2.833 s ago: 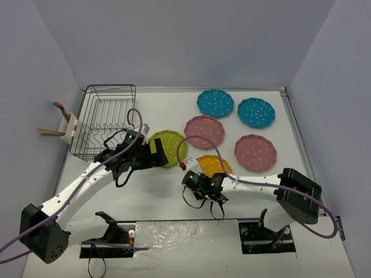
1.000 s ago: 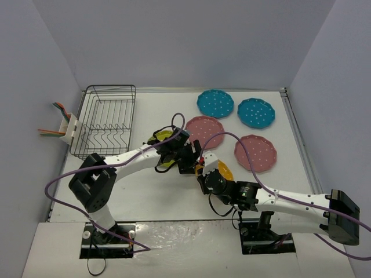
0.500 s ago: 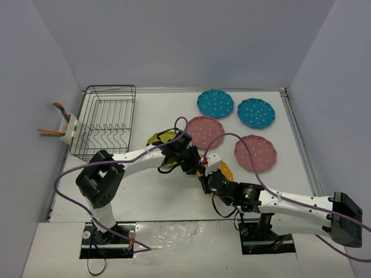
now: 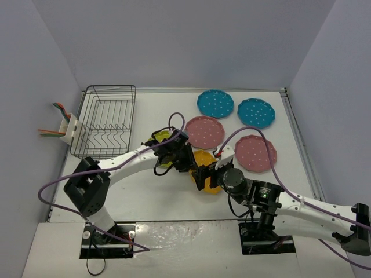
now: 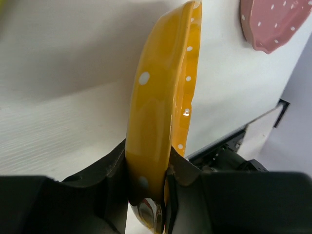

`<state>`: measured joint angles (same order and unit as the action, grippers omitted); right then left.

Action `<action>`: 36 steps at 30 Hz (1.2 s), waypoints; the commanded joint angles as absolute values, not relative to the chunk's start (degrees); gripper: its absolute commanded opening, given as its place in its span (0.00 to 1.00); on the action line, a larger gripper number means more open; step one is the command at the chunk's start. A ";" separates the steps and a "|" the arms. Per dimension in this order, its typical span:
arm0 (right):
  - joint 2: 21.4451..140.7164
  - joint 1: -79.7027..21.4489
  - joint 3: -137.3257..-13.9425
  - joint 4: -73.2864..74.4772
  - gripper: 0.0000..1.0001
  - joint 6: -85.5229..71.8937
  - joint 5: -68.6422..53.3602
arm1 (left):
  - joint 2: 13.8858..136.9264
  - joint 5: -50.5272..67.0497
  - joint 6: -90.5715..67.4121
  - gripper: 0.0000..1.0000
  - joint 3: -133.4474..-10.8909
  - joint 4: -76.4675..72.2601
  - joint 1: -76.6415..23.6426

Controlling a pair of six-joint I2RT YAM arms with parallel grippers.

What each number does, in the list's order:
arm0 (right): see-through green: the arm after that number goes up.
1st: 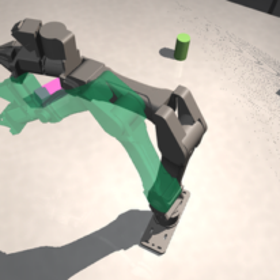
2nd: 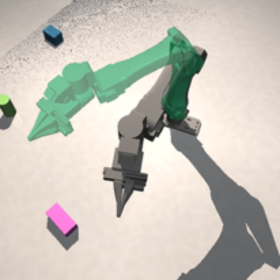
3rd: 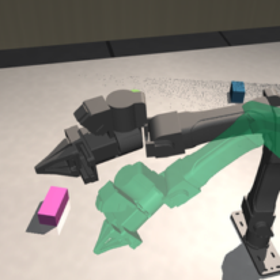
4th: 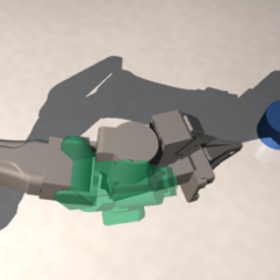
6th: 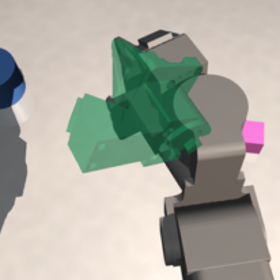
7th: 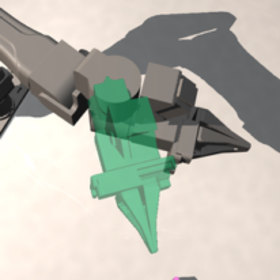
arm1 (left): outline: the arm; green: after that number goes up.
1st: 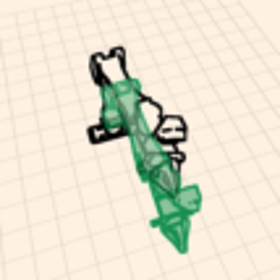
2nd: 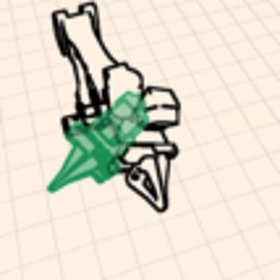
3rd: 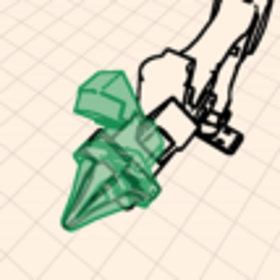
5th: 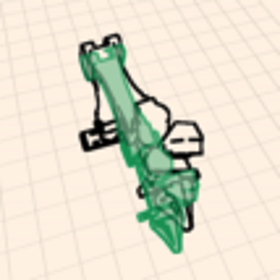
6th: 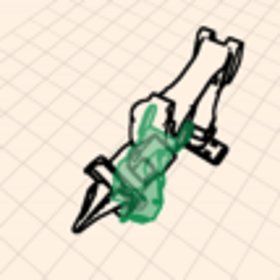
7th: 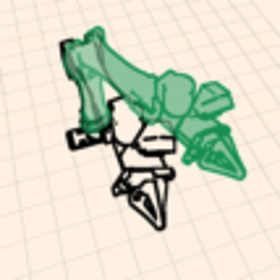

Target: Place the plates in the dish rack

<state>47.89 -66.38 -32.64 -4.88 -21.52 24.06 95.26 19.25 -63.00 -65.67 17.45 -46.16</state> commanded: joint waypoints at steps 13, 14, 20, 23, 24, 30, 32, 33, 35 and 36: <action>45.63 -66.45 -49.31 -0.26 1.00 -17.16 27.69 | 70.91 -13.75 -30.89 0.00 -86.26 42.05 -42.31; 45.62 -66.45 -49.39 -0.26 1.00 -16.91 27.73 | 69.65 -14.40 -27.88 0.00 -87.44 42.96 -40.52; 48.06 -66.36 -50.03 -0.58 1.00 -15.03 27.34 | 61.87 -14.68 -7.72 0.00 -88.93 41.96 -25.62; 51.79 -66.21 -50.66 -1.41 1.00 -13.32 25.54 | 61.14 -14.35 1.69 0.00 -89.30 39.49 -18.72; 52.80 -66.18 -51.00 -1.65 1.00 -12.85 25.14 | 61.28 -13.61 4.67 0.00 -89.51 39.12 -16.99; 60.81 -65.59 -51.77 -4.83 1.00 -12.56 18.58 | 64.32 -3.61 17.33 0.00 -88.31 32.82 -1.42; 64.13 -65.39 -52.29 -5.53 1.00 -12.66 16.37 | 66.08 3.97 18.62 0.00 -88.24 29.65 4.17; 65.51 -65.33 -52.29 -6.12 1.00 -12.72 15.26 | 67.57 5.57 19.21 0.00 -88.76 29.05 7.31; 66.88 -65.04 -52.21 -7.20 1.00 -12.83 13.98 | 69.89 9.04 20.04 0.00 -89.21 27.34 11.32; 67.80 -64.90 -52.28 -7.52 1.00 -12.69 13.15 | 71.13 9.72 20.64 0.00 -89.52 26.60 12.14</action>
